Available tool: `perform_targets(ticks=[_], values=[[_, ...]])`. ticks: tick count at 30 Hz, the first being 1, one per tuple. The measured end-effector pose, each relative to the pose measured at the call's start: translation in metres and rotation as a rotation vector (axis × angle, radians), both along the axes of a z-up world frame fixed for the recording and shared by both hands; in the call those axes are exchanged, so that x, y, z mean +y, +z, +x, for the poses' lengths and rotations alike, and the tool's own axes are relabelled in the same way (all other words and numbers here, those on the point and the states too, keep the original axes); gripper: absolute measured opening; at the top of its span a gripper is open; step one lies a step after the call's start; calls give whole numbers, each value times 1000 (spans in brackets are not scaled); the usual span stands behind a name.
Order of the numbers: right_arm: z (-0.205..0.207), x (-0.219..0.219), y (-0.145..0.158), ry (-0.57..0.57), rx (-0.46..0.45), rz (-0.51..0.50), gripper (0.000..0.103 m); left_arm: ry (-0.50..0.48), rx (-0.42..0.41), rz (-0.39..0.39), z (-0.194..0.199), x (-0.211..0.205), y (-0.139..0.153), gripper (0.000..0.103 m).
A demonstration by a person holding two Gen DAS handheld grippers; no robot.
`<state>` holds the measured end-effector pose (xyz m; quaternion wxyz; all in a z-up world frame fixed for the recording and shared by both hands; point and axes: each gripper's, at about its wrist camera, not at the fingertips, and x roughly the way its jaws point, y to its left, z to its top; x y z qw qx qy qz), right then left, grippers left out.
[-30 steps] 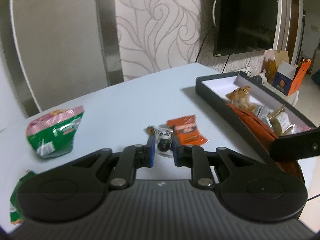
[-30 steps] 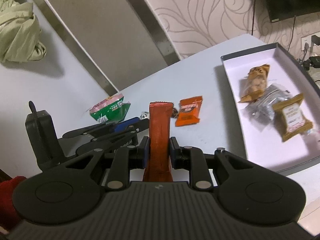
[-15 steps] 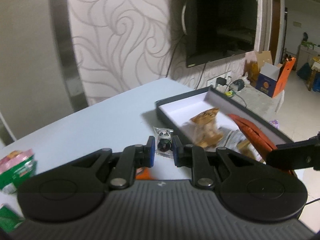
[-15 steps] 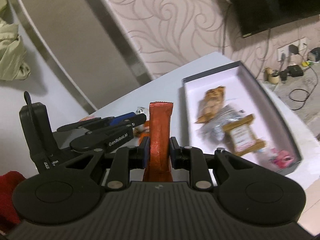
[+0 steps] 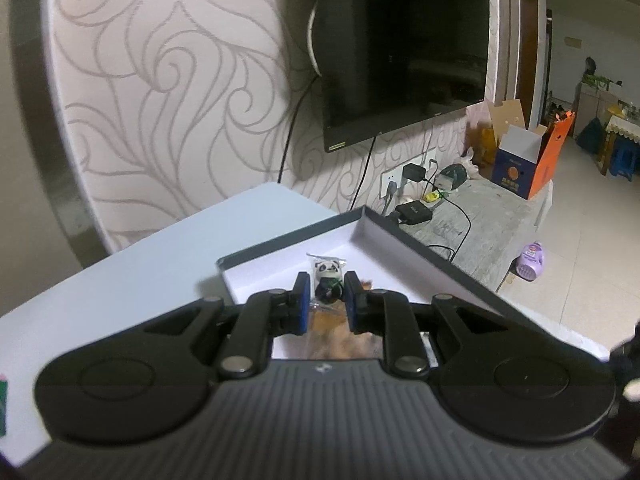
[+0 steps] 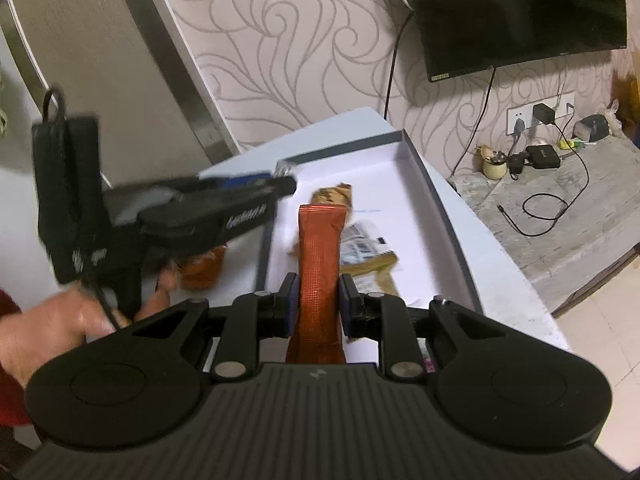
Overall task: Organize snacks
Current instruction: 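Carry the panda candy and orange stick over the black box with both grippers, then open both grippers to release the panda candy and orange stick into the box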
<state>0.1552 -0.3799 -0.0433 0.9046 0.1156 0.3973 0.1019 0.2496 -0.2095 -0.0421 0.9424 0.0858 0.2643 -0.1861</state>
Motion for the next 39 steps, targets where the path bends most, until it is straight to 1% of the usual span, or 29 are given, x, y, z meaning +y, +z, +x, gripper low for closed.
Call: perform_targets(ticks=[8, 14, 16, 18, 20, 24, 26, 27, 28, 35, 37, 39], values=[[14, 3, -16, 65, 11, -120, 25, 8, -1, 33, 24, -28, -9, 21], [24, 4, -25, 85, 8, -203, 25, 29, 0, 34, 32, -35, -11, 22], [26, 4, -26, 84, 4, -205, 25, 35, 2, 35, 33, -34, -11, 23], [28, 4, -26, 89, 1, -211, 25, 41, 7, 33, 33, -33, -11, 32], [28, 5, -28, 95, 1, -218, 25, 51, 1, 27, 32, -33, -10, 45], [29, 7, -29, 102, 1, -217, 26, 60, -19, 33, 29, -32, -8, 54], [28, 9, -29, 102, -4, -226, 30, 70, -23, 30, 28, -31, -8, 67], [27, 9, -28, 100, -7, -223, 35, 74, -26, 26, 27, -30, -7, 69], [27, 9, -27, 98, -9, -220, 41, 76, -28, 23, 27, -29, -7, 70], [19, 7, -17, 69, -36, -207, 59, 62, -33, 10, 21, -26, -5, 70], [16, 7, -13, 63, -43, -203, 66, 58, -40, 7, 19, -25, -2, 70], [13, 8, -11, 54, -51, -206, 67, 56, -50, 0, 13, -22, 0, 70]])
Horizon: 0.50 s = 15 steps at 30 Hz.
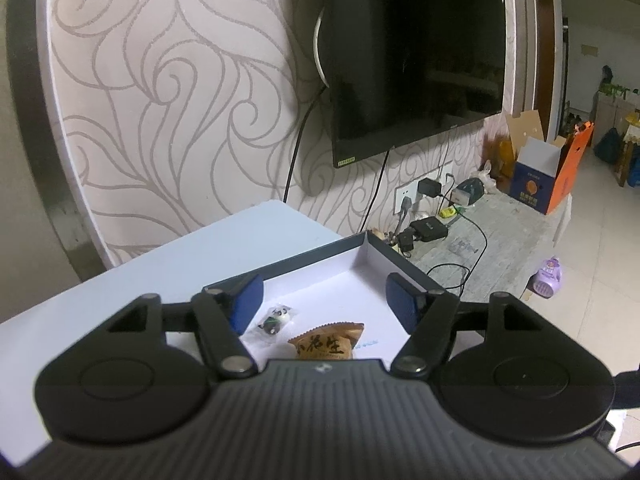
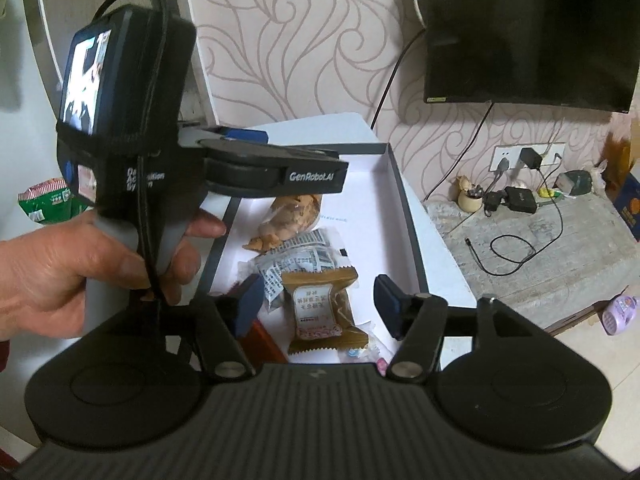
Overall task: Organize snacks
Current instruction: 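Open both grippers to release the panda candy and orange stick into the box, then move the left tool to the brown chocolate while the right tool approaches the orange packet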
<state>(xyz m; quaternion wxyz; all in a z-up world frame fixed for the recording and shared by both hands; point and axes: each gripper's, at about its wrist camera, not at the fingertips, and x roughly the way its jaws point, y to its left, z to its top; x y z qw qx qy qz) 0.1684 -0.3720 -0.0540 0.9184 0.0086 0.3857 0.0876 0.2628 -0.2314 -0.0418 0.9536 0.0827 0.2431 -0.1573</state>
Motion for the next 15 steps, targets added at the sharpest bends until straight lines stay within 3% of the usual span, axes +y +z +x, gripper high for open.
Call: perform_targets(ticks=[7, 10, 15], values=[[-11, 0, 9, -52, -30, 7, 71, 25, -62, -27, -30, 31, 13, 70], [-13, 1, 10, -74, -29, 27, 73, 73, -71, -45, -44, 61, 13, 70], [-13, 16, 11, -62, -24, 53, 73, 203, -82, -11, -67, 116, -3, 69]])
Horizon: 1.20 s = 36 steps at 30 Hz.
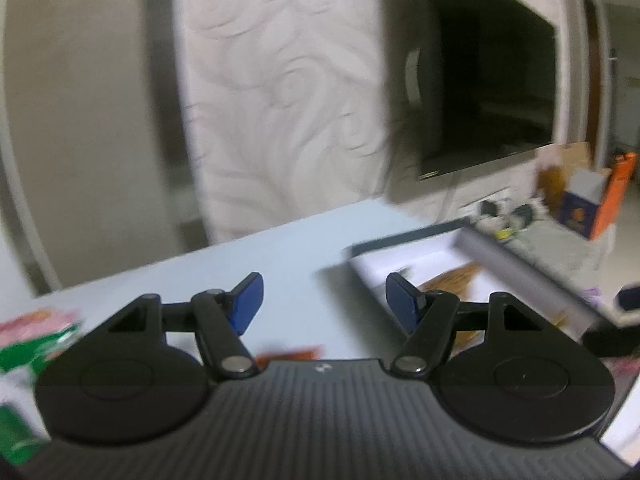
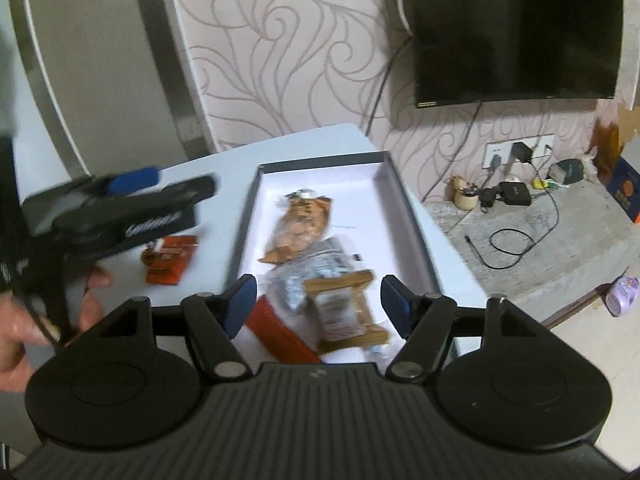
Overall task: Organize snacks
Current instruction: 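Move the left tool to the brown chocolate while the right tool approaches the orange packet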
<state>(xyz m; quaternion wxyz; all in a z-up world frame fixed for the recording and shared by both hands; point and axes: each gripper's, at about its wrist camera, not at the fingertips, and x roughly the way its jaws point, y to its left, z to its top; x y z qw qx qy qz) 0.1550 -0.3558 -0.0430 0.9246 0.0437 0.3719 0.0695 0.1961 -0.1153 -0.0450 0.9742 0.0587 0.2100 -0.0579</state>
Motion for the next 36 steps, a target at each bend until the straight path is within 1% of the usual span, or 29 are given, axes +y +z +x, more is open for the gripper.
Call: perform_targets(ticks=[4, 6, 10, 12, 13, 14, 15, 17, 18, 22, 28, 33, 36], values=[[2, 22, 0, 42, 2, 3, 73, 118, 80, -7, 3, 38, -24, 69], [3, 34, -1, 68, 8, -1, 73, 151, 124, -19, 9, 48, -34, 69], [2, 50, -1, 102, 14, -17, 73, 177, 169, -27, 23, 58, -47, 68], [1, 52, 0, 103, 12, -20, 73, 170, 184, -25, 26, 56, -51, 65], [0, 51, 0, 101, 12, -20, 73, 166, 194, -21, 29, 55, -52, 61], [0, 51, 1, 96, 13, -21, 73, 156, 210, -21, 31, 54, -54, 50], [0, 50, 1, 90, 14, -22, 73, 146, 222, -30, 32, 54, -55, 45], [0, 47, 2, 78, 17, -20, 73, 131, 230, -34, 31, 55, -56, 30], [-1, 46, 3, 73, 18, -19, 73, 125, 229, -34, 30, 55, -56, 27], [0, 51, 3, 75, 16, -16, 73, 108, 226, -32, 25, 56, -56, 26], [14, 80, 2, 137, 15, -10, 73, 106, 242, -32, 5, 74, -55, 26], [45, 130, -14, 206, 52, 7, 73, 103, 247, -8, -21, 91, -54, 26], [67, 160, -32, 211, 91, 3, 73, 87, 246, 18, -33, 95, -54, 26]])
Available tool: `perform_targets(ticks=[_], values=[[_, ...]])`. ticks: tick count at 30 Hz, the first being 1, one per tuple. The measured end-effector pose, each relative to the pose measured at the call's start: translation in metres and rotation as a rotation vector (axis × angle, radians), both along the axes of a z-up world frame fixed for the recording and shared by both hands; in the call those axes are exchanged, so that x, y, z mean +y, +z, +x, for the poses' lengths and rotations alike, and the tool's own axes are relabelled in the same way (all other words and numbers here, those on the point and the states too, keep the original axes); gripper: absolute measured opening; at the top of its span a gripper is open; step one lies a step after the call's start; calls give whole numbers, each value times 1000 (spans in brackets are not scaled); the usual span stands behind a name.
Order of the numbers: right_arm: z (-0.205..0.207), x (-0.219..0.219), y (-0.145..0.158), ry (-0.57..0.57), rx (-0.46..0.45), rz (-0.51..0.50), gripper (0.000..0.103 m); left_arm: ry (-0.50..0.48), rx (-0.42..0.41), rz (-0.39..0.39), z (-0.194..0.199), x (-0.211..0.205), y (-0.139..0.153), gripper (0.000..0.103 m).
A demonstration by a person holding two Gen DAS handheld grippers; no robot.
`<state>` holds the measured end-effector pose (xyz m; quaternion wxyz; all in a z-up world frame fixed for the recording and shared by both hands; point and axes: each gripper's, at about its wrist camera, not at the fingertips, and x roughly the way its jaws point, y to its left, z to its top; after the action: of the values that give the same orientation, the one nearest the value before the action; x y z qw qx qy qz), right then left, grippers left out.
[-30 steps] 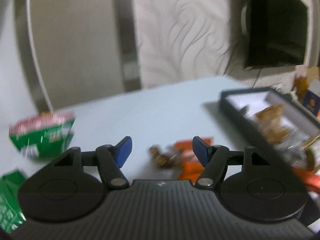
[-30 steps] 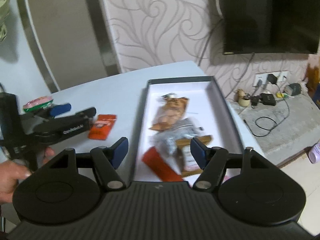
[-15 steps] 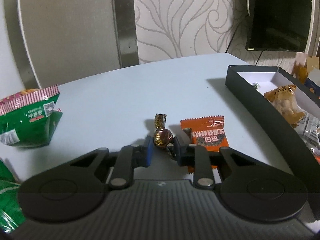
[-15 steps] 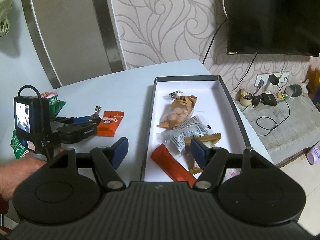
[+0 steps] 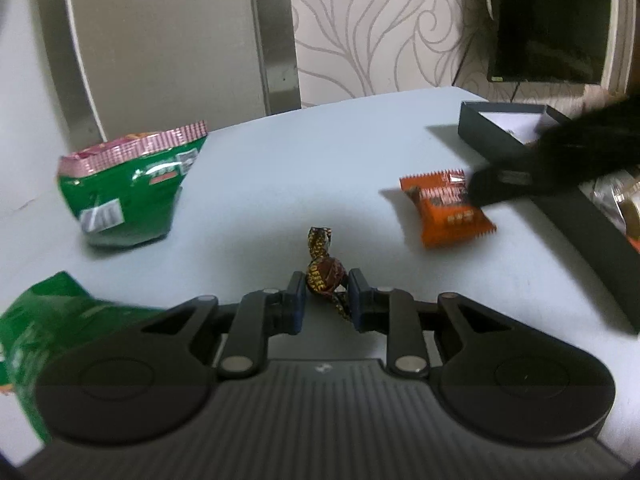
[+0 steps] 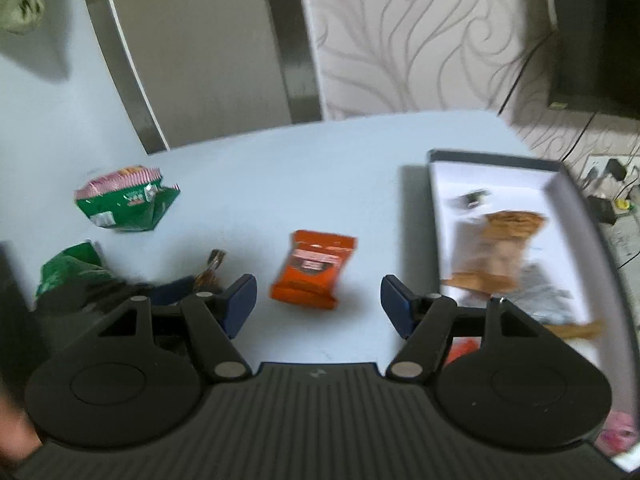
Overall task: Organize snacks
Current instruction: 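Move the left tool to the brown chocolate while the right tool approaches the orange packet, then close the left gripper on the brown chocolate while the right closes on the orange packet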
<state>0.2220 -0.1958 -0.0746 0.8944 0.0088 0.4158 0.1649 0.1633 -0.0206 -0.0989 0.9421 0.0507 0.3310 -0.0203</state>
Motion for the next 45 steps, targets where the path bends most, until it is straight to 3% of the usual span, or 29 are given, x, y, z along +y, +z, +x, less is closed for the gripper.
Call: perform_targets(ticks=[6, 7, 9, 16, 35, 45], values=[[31, 34, -27, -26, 28, -58, 69, -32, 5, 13, -9, 5, 1, 26], [35, 38, -32, -25, 31, -82, 56, -36, 6, 14, -10, 6, 1, 26], [39, 41, -41, -21, 42, -111, 44, -45, 9, 15, -11, 8, 1, 26], [26, 38, -43, 12, 42, -108, 43, -60, -2, 15, -9, 11, -1, 26], [-75, 22, -35, -15, 75, -58, 43, -64, 9, -5, -4, 12, -1, 26], [-96, 24, -20, -22, 61, -21, 43, -79, 25, -12, -11, 16, 2, 26]])
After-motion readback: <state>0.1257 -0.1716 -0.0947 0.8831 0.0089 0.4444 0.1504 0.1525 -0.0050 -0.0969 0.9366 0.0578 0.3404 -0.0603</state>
